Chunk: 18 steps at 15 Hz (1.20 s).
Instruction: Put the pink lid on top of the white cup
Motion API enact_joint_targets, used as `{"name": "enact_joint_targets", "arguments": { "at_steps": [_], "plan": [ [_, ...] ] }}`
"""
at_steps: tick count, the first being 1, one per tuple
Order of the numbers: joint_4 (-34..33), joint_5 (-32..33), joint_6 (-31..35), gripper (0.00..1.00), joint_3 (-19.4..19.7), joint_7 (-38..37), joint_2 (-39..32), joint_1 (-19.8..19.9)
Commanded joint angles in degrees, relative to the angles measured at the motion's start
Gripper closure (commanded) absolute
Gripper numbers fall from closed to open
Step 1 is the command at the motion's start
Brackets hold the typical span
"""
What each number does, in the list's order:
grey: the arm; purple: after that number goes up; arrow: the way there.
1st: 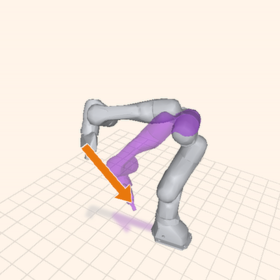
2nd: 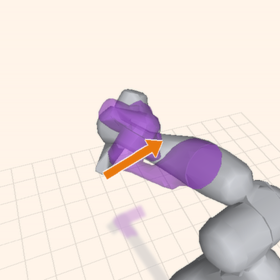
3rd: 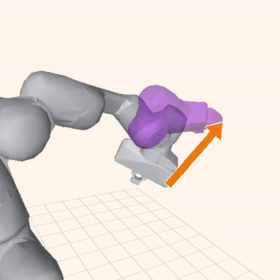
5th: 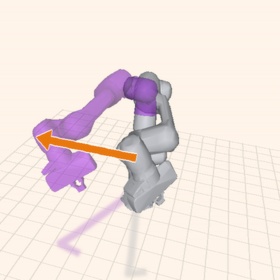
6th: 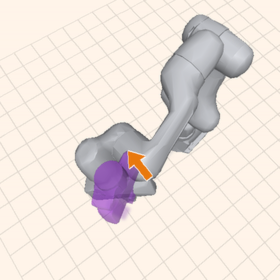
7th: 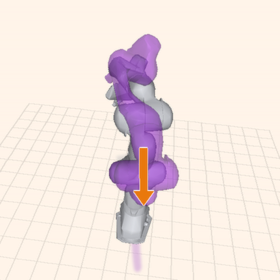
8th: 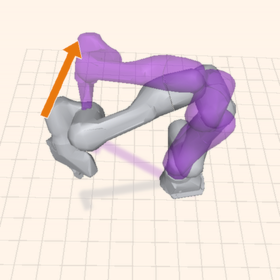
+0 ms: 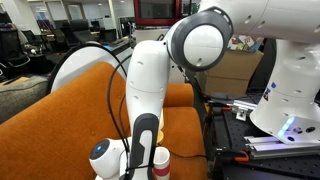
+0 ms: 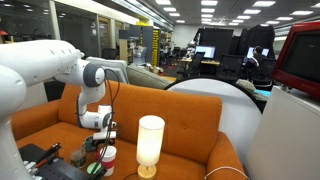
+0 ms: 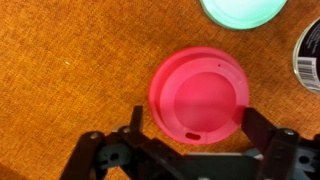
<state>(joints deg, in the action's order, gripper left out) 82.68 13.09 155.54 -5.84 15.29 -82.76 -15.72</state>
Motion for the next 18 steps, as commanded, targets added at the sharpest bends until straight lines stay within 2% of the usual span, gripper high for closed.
{"name": "enact_joint_targets", "arguments": {
  "at_steps": [1, 12, 13, 14, 18],
  "plan": [
    [1.6, 0.6, 0.9, 0.00, -0.8, 0.3, 0.9, 1.5],
    [2.0, 0.5, 0.5, 0.00, -1.7, 0.8, -0.3, 1.8],
    [1.9, 0.5, 0.6, 0.06, -1.8, 0.9, -0.4, 2.0],
    [2.0, 0.5, 0.7, 0.28, -1.8, 0.9, -0.4, 2.2],
    [2.3, 0.4, 1.0, 0.35, -1.8, 0.9, -0.1, 2.9]
  ]
}}
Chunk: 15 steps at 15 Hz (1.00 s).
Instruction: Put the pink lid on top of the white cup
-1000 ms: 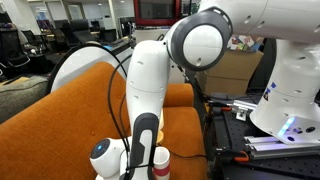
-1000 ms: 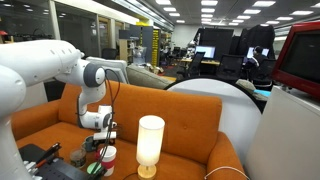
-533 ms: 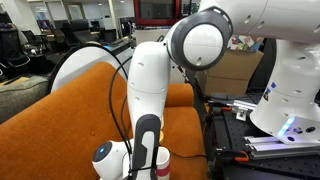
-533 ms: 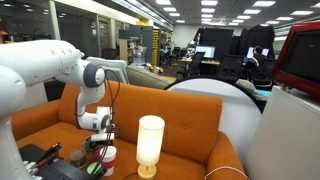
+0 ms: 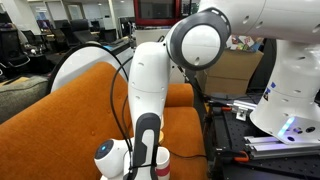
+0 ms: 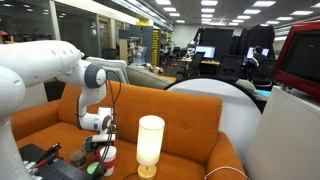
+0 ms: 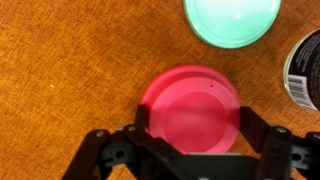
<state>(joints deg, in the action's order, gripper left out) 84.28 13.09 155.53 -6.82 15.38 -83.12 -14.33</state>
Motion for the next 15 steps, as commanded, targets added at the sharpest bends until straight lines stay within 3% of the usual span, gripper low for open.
{"name": "enact_joint_targets", "arguments": {
  "at_steps": [1, 7, 15],
  "plan": [
    [0.9, 0.4, 1.1, 0.35, -0.8, 0.8, 0.4, 1.7],
    [4.3, 0.9, 2.9, 0.35, -0.9, 0.8, 3.9, 1.8],
    [14.1, 1.4, 4.6, 0.35, 1.8, -2.5, 15.3, -0.9]
  ]
}}
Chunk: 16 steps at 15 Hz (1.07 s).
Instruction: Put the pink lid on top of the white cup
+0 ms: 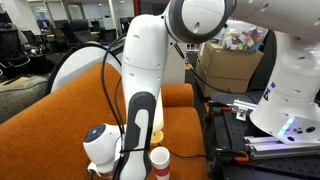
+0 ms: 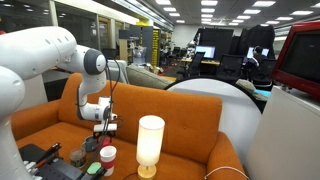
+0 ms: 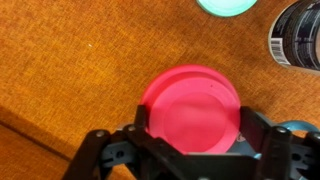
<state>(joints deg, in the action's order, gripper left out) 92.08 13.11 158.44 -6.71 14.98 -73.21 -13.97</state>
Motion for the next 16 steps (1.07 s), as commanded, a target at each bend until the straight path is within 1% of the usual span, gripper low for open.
{"name": "enact_joint_targets", "arguments": {
  "at_steps": [1, 6, 10, 12, 16],
  "plan": [
    [7.5, 1.6, 1.8, 0.35, 2.3, -2.6, 7.0, -1.8],
    [14.8, 1.9, 0.8, 0.35, 4.4, -5.4, 15.6, -3.8],
    [20.7, 2.2, 1.3, 0.35, 5.7, -8.0, 20.7, -4.7],
    [23.8, 2.0, 1.8, 0.35, 5.8, -8.8, 23.1, -4.4],
    [29.0, 0.7, 3.7, 0.35, 5.2, -10.4, 26.5, -2.4]
  ]
}}
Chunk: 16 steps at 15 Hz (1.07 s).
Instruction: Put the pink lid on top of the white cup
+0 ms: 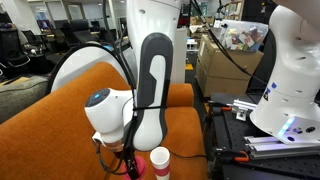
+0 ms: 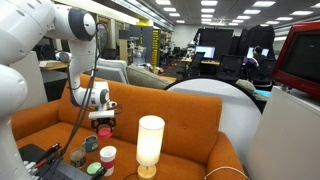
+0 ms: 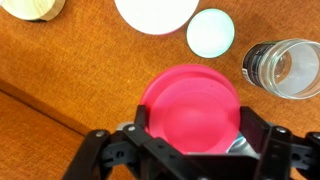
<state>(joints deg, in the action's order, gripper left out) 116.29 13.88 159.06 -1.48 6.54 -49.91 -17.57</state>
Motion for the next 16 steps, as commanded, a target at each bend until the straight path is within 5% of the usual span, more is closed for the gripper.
{"name": "enact_joint_targets", "arguments": {
  "at_steps": [1, 7, 8, 16],
  "plan": [
    [6.2, -0.4, 4.2, 0.35, 0.1, -2.6, 3.9, 1.5],
    [15.9, -4.9, 16.4, 0.35, -1.2, -5.5, 6.8, 6.8],
    [12.6, -3.9, 12.9, 0.10, 0.5, -4.5, 4.8, 4.5],
    [14.4, -5.1, 15.9, 0.10, -0.5, -4.8, 5.4, 5.7]
  ]
}}
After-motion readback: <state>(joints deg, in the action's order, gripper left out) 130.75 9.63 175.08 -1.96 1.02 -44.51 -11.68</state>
